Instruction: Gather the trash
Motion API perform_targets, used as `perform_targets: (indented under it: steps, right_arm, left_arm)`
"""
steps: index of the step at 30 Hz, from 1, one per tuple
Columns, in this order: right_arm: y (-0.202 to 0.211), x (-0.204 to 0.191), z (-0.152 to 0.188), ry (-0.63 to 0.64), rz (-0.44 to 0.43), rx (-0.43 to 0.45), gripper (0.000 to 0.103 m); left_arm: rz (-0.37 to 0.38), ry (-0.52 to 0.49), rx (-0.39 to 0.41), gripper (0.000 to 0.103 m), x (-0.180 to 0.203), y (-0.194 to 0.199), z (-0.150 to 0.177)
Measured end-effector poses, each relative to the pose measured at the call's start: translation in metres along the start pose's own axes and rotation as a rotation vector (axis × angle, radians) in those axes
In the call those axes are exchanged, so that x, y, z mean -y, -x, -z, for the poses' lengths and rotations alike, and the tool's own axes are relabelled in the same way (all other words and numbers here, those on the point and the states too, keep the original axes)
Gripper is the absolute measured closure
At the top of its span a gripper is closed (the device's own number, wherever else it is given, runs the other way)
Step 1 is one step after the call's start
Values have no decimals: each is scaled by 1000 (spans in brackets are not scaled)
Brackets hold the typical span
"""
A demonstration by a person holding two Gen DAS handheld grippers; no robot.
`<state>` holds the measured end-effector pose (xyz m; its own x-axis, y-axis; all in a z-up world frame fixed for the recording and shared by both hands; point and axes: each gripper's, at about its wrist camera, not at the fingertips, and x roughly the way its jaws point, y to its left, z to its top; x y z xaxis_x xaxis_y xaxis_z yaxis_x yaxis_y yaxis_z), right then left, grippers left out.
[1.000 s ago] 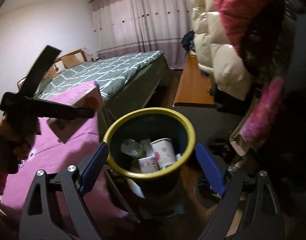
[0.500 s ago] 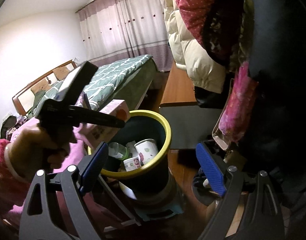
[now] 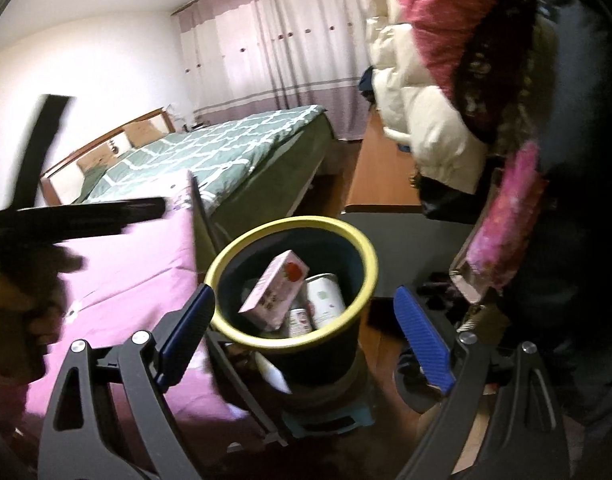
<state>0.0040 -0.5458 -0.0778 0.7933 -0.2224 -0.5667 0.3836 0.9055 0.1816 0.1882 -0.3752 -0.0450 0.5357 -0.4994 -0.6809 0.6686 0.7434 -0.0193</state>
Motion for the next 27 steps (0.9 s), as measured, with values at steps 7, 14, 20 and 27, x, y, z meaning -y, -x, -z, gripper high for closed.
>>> perform_targets:
  steps: [7,14,20,27]
  right_arm:
    - [-1,-35,0,65,-49,-21,16]
    - [19,-69,0,148,-101,7,15]
    - [45,-86,1,190,-120,63,12]
    - [60,-95,0,206,-133,91,12]
  left_arm:
    - [-237,139,169,5,-69,110,82]
    - [-378,328,218,5,-117,202,146]
    - [-404,355,254,5,-120,260,173]
    - [-497,377,277,5,-118,292,196]
